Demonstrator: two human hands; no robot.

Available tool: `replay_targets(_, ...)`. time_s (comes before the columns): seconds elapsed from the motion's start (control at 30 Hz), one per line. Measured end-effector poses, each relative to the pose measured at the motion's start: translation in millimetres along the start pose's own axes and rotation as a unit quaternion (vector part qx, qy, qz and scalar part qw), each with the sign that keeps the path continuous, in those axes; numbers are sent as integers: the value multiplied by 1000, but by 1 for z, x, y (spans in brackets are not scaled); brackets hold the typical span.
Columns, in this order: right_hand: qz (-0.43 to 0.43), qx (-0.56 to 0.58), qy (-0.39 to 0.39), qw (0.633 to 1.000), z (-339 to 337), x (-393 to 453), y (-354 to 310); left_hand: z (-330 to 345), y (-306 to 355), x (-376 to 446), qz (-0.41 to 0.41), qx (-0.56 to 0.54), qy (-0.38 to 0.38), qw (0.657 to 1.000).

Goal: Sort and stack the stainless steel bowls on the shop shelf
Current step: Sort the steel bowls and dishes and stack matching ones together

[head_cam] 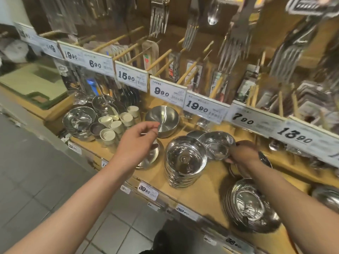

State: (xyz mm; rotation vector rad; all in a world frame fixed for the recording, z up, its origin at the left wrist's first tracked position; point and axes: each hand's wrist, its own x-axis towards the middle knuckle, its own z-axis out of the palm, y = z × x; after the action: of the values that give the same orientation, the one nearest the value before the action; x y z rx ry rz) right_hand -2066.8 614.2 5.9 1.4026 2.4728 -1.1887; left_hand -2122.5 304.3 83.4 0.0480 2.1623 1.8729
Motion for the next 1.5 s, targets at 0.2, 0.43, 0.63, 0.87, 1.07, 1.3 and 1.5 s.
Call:
replay_targets(0.2, -7, 4, 26, 1000, -65, -46, 39, 47, 27, -40, 35, 14, -46, 998)
replay_targets(0.43, 6, 115, 83, 990, -148, -115, 124, 133, 21, -100, 51, 49, -150, 986)
replay_targets(0.63, 57, 284, 183, 940, -205, -176, 220, 226, -3, -129, 53, 99, -266, 957)
replay_targets(0.87, 142, 414, 205, 876, -211, -239, 295, 334, -20, -131, 12, 176, -365, 914)
replay_targets(1.07, 177, 464, 270, 825, -208, -247, 323, 430, -32, -107, 48, 263, -402, 876)
replay_targets(1.3, 181, 470, 282, 817, -198, -219, 323, 510, -67, -70, 63, 410, -392, 821)
replay_targets(1.5, 184, 475, 291, 810, -197, -210, 326, 543, -102, -57, 20, 451, -407, 794)
